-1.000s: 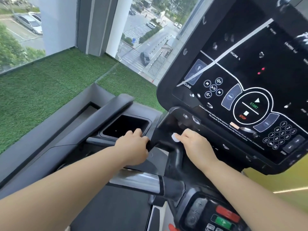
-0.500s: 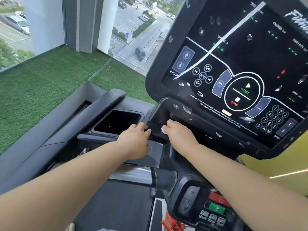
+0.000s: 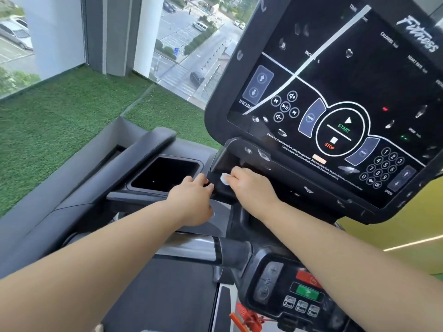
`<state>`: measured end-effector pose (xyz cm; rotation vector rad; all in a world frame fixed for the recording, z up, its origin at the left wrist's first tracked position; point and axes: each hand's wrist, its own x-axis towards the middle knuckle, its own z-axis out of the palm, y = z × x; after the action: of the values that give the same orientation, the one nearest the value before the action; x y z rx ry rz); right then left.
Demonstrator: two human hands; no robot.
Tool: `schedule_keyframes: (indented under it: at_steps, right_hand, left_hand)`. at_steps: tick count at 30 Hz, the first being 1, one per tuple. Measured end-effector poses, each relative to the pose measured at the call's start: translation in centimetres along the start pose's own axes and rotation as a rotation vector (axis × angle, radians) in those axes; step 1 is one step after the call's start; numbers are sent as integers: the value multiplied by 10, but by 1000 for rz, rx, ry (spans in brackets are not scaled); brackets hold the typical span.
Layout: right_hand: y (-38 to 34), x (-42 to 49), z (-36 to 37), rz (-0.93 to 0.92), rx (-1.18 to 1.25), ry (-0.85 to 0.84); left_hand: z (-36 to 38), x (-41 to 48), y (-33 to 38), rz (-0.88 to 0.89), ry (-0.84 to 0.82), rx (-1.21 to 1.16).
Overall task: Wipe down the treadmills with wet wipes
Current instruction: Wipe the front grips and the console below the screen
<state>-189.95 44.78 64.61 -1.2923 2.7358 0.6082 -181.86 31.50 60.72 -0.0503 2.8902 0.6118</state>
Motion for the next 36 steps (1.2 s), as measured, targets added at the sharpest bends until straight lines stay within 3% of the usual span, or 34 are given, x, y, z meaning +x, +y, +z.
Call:
schedule_keyframes:
  at_steps: [1,3,7,11,16,20,24,26,29,36]
  right_hand:
    - [-2,8,-3,-20,-70,63]
    - [-6,13,5,-93,-148,-11]
    - [1,8,5,6,-107,-22]
    - [16,5,28,3,-281,34]
    - [19,-8,19,31,-202,41]
    - [44,-31,18,-11,53,-93]
    - [59,-48,23,26,370,136]
    - [54,-39,27,24,282,201]
    - [36,-19,22,18,114,86]
    - [38,-24,25,-76,136,71]
  left_hand:
    - [0,0,0,-1,3,0]
    - [1,-1,0,1,9,7]
    - [2,-2,0,0,20,17]
    - [2,-3,0,1,18,24]
    - [2,-4,-1,15,20,21]
    - [3,-3,-2,15,22,22]
    - [3,-1,1,7,15,23]
    - [2,-1,3,6,18,21]
    - [3,-2,3,9,9,37]
    - [4,1,9,-19,-24,-2]
